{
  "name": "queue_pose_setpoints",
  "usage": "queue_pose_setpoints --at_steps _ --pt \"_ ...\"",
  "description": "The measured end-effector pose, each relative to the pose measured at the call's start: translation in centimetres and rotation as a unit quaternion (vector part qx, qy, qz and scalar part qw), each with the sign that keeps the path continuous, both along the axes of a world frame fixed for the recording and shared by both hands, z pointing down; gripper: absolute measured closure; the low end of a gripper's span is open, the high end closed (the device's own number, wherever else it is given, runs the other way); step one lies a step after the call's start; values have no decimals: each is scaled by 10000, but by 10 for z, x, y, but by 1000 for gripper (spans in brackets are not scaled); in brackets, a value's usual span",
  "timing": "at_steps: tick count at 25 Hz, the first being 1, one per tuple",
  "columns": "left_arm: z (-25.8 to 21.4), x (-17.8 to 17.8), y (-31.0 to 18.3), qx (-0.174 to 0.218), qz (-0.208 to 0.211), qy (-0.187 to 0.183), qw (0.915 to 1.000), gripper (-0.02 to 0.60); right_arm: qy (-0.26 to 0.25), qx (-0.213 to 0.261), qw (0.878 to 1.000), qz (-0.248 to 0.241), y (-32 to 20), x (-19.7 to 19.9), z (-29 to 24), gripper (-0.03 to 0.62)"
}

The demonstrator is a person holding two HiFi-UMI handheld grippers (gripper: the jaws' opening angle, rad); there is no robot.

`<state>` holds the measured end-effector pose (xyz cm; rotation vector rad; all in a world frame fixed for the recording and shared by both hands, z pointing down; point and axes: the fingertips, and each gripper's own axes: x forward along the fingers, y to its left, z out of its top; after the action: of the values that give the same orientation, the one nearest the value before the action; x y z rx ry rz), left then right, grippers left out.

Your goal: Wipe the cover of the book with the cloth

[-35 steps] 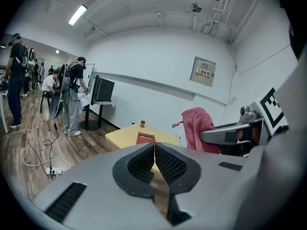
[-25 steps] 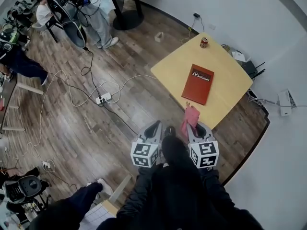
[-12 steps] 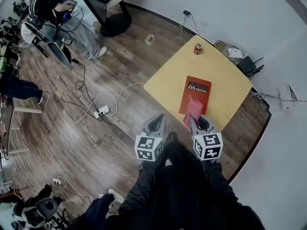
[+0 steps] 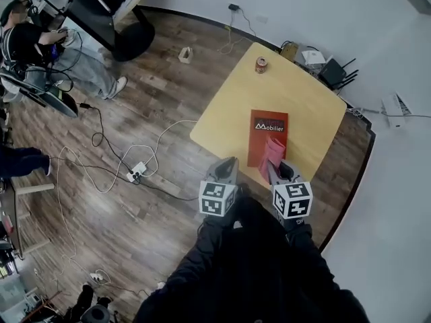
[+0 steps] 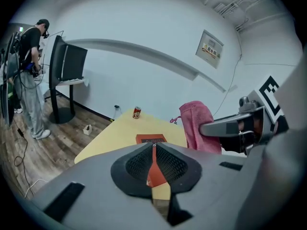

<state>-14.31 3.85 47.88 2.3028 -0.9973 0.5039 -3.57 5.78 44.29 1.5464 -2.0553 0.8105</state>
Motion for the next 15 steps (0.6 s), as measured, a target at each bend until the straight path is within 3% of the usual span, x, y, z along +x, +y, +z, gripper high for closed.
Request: queue_pose_setpoints --at_steps 9,15 --pt "67 27 -34 -616 727 -224 9952 545 -10 -417 9991 106 -49 4 46 522" --pt "113 48 -43 -1037 806 -491 9901 545 -251 -623 9977 -65 -78 18 74 522"
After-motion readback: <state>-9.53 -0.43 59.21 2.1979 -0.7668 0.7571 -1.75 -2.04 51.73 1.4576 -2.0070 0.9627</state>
